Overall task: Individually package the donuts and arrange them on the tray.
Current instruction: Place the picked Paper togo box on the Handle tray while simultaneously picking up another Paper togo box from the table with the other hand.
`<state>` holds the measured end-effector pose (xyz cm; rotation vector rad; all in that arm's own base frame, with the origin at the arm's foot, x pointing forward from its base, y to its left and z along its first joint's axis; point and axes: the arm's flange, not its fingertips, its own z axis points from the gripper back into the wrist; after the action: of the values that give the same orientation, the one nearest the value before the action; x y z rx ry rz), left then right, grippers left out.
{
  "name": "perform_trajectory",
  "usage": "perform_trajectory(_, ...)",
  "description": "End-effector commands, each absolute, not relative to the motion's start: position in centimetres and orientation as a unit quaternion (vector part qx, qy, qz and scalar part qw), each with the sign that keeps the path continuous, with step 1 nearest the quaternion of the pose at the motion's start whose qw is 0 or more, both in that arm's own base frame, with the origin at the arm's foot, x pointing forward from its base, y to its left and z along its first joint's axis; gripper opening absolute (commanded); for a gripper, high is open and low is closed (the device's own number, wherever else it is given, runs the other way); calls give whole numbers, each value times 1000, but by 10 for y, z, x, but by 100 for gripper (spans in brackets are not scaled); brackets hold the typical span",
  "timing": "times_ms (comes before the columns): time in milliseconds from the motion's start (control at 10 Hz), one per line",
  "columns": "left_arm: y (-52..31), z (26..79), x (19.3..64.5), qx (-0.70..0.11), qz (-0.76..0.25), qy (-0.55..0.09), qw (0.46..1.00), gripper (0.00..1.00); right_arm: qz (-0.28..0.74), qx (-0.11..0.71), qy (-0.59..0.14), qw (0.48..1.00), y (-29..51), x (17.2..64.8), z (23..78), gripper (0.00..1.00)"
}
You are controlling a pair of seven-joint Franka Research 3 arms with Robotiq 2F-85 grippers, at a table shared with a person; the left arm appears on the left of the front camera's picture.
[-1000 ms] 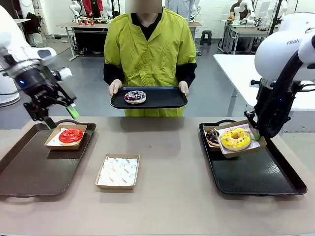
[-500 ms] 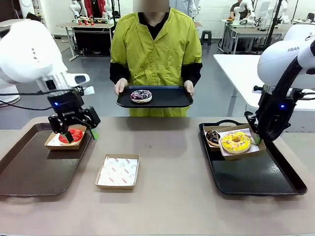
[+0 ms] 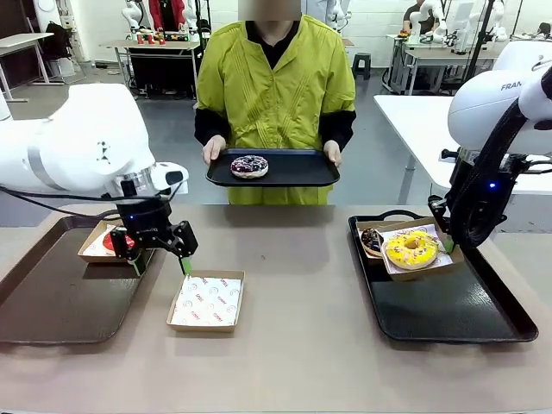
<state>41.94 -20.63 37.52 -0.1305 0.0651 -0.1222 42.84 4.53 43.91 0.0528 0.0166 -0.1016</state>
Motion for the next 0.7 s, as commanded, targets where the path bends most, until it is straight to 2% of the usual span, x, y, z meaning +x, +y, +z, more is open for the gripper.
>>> perform_trajectory(0, -203, 385, 422, -72, -60, 36, 995, 100, -51, 23, 9, 998, 44, 427, 442, 2)
perform_trajectory(600, -203, 385, 422, -72, -60, 36, 995, 100, -51, 23, 9, 998, 44, 427, 442, 2)
